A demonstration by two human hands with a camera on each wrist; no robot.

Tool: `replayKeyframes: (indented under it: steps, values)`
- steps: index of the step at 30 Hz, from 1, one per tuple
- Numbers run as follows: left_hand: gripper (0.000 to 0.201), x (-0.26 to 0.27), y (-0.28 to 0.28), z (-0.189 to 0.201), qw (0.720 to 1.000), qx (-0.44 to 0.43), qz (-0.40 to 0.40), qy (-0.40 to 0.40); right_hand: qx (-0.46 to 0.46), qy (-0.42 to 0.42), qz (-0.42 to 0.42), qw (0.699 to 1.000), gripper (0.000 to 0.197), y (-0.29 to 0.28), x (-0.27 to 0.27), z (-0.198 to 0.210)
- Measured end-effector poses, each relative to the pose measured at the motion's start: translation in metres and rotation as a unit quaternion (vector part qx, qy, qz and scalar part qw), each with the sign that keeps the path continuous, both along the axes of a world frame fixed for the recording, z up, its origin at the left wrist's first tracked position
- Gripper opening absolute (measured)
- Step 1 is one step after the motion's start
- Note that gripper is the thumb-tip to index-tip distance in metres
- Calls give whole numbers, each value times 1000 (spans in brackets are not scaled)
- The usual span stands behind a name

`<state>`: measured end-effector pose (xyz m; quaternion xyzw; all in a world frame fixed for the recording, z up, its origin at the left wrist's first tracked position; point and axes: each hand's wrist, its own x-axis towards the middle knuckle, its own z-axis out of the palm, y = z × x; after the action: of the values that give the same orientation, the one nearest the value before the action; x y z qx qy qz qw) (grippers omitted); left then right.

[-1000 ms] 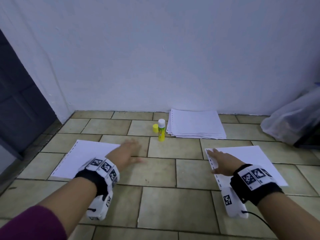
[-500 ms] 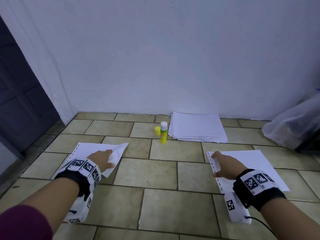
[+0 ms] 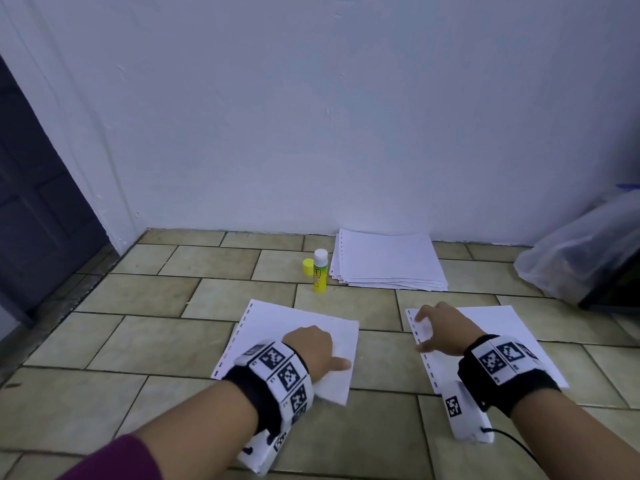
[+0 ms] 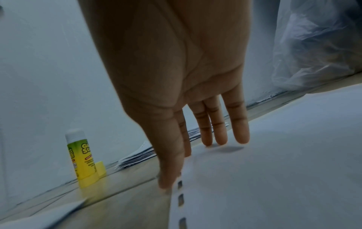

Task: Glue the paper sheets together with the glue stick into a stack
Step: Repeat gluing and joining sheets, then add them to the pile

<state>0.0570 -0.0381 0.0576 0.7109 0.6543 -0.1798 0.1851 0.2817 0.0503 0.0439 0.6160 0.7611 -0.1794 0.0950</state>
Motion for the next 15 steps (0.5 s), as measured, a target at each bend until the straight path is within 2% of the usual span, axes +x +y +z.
replayKeyframes:
  steps: [3, 4, 7, 11, 14, 15]
  values:
    - [36, 3, 4, -4, 999, -12, -34, 15, 14, -1, 1, 1000, 44, 2, 1, 0]
    - [36, 3, 3, -4, 999, -10, -45, 22, 18, -3, 3, 1000, 42, 3, 1, 0]
    - [58, -5, 1, -5, 994, 10, -104, 13, 28, -15, 8, 999, 40, 5, 0, -3]
    - [58, -19, 2, -9, 995, 40, -96, 2, 28, -45, 7, 999, 34, 7, -3, 1]
    - [62, -25, 4, -8, 994, 0, -107, 34, 12, -55, 23, 998, 17, 10, -11, 13]
    - [63, -25, 5, -6, 990, -13, -126, 58, 15, -40, 30, 999, 18, 12, -15, 18]
